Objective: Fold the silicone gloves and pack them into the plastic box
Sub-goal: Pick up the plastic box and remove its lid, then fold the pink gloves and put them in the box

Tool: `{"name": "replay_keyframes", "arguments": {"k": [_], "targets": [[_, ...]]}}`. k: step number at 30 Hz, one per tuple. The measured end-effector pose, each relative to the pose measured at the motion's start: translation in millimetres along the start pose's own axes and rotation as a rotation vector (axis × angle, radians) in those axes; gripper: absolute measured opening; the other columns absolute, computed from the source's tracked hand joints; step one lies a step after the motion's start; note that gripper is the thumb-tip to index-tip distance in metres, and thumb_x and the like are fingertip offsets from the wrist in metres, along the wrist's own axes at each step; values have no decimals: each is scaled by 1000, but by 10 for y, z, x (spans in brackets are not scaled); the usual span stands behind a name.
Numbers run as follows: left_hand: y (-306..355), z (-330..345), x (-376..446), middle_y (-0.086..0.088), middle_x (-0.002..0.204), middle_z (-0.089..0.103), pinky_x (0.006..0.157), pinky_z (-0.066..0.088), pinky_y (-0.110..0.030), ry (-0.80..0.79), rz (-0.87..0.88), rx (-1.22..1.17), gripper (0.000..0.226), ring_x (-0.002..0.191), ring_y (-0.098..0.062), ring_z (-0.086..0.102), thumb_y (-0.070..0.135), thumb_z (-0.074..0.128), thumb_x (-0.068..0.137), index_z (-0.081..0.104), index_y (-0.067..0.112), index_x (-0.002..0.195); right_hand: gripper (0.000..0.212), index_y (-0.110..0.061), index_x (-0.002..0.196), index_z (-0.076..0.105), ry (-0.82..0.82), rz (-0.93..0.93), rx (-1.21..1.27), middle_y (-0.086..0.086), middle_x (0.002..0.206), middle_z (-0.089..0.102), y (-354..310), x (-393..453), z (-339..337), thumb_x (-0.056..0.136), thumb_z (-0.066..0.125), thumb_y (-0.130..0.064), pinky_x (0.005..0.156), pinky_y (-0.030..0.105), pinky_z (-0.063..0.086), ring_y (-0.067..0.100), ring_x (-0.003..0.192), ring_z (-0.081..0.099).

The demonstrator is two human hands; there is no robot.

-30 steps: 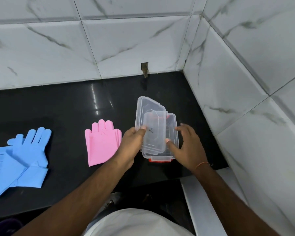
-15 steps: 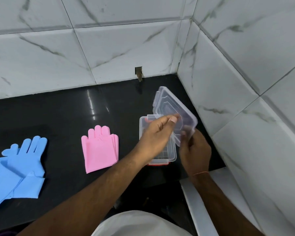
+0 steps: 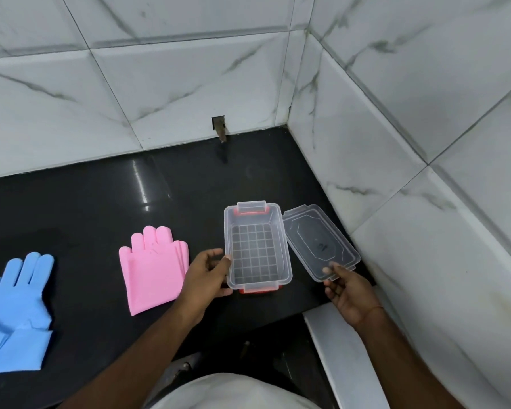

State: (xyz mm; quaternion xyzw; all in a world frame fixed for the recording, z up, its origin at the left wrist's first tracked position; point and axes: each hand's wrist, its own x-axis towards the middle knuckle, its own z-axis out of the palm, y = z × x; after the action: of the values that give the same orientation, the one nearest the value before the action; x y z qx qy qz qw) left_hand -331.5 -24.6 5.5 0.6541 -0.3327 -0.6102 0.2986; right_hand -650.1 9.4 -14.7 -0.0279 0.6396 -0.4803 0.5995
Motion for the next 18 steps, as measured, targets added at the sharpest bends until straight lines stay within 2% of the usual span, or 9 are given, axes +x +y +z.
{"name": "replay_keyframes", "arguments": {"k": [2, 5, 9, 13, 16, 18], "targets": [[2, 18, -30, 4, 112, 83, 75, 70, -35, -18, 3, -64, 22, 98, -16, 84, 32, 68, 109, 66, 25, 130, 11, -14, 107, 71, 8, 8, 18, -1, 76, 80, 22, 41, -2, 107, 60, -13, 49, 21, 59, 8, 52, 68], [2, 57, -75, -1, 116, 83, 84, 71, -42, -21, 23, -89, 18, 103, -21, 84, 29, 68, 109, 68, 24, 126, 9, -12, 107, 71, 26, -10, 8, 5, 84, 78, 27, 91, 16, 107, 61, -13, 50, 24, 61, 12, 56, 70], [-15, 101, -135, -7, 116, 81, 82, 70, -37, -13, 27, -131, 15, 105, -24, 82, 24, 67, 110, 69, 21, 124, 7, -9, 113, 63, 82, -62, -44, 15, 96, 73, 49, 105, 63, 109, 57, -10, 52, 29, 65, 27, 71, 71], [-38, 153, -184, -7, 114, 81, 79, 69, -30, -33, -18, -172, 12, 102, -22, 82, 21, 65, 110, 70, 17, 121, 11, -7, 100, 64, 176, -136, -72, 18, 96, 73, 88, 67, 75, 105, 58, 1, 51, 28, 64, 24, 59, 78], [-43, 165, -206, -8, 114, 81, 77, 68, -27, -39, -35, -187, 12, 100, -20, 82, 21, 66, 110, 70, 15, 120, 16, -6, 116, 63, 212, -158, -51, 19, 101, 75, 154, 13, 98, 102, 62, 2, 55, 29, 66, 26, 63, 81], [-40, 171, -214, -7, 114, 82, 75, 67, -25, -39, -36, -189, 12, 98, -19, 83, 21, 65, 110, 70, 15, 119, 35, -5, 134, 56, 239, -167, -36, 23, 113, 72, 210, -8, 114, 101, 64, 4, 62, 36, 67, 37, 77, 81]]}}
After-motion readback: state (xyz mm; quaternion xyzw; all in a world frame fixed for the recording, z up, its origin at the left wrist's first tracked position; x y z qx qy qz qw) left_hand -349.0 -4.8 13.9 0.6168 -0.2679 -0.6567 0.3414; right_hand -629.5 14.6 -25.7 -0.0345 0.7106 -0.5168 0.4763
